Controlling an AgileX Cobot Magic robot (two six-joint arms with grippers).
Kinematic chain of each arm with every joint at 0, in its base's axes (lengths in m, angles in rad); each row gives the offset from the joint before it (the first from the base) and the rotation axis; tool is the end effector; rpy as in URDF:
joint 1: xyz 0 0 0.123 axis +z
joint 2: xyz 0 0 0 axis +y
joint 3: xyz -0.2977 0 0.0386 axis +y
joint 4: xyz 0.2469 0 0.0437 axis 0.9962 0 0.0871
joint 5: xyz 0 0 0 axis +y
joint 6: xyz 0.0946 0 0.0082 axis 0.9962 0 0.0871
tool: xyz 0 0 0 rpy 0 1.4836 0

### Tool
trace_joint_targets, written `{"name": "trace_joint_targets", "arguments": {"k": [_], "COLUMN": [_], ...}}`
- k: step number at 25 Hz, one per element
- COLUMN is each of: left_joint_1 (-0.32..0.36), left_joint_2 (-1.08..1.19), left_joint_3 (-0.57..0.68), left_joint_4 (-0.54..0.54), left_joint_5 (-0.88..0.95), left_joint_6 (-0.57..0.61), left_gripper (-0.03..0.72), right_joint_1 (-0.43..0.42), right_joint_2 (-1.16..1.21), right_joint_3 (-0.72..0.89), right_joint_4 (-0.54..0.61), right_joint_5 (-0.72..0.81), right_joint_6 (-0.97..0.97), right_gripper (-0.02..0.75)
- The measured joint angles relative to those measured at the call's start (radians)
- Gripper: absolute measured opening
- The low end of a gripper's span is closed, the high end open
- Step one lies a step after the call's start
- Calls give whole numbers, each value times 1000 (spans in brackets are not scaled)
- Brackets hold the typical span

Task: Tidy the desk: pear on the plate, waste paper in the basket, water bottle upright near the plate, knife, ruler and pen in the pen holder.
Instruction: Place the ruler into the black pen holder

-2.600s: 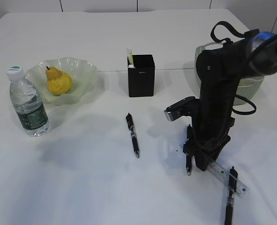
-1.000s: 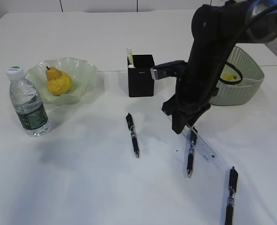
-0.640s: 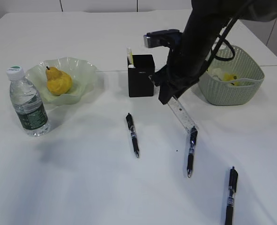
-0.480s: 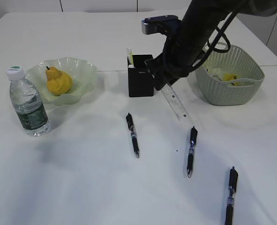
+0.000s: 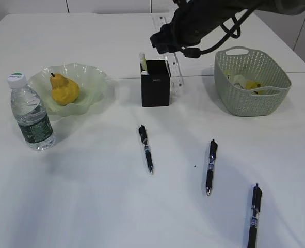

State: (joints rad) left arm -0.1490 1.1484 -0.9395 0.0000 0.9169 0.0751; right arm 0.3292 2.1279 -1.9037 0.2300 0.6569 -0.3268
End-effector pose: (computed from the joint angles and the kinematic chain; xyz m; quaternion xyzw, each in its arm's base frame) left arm 0.2095 -0.0315 0.3200 0.1079 0.9588 -0.0097 0.2628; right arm 0.4758 0.1765 0.2767 -0.2417 0.8889 0.0997 0.3761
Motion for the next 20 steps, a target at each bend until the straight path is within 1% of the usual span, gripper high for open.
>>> {"name": "trace_joint_targets", "arguments": {"k": [4, 9, 14, 20], "left_joint_1": [0, 0, 0, 0], "left_joint_2": [0, 0, 0, 0], "left_joint_3": [0, 0, 0, 0], "left_joint_4": [15, 31, 31, 35], "left_joint_5": [-33, -57, -66, -68], "left_joint_6": [0, 0, 0, 0], "left_gripper": [350, 349, 349, 348], "right_joint_1": [0, 0, 0, 0], "right_joint_2": [0, 18, 53, 86], "right_joint_3": [0, 0, 0, 0], "right_joint_4": [2, 41, 45, 43], "right_joint_5": [-164, -348, -444, -492], "right_joint_6": [0, 0, -35, -87], "right_gripper": [296, 296, 296, 296]}}
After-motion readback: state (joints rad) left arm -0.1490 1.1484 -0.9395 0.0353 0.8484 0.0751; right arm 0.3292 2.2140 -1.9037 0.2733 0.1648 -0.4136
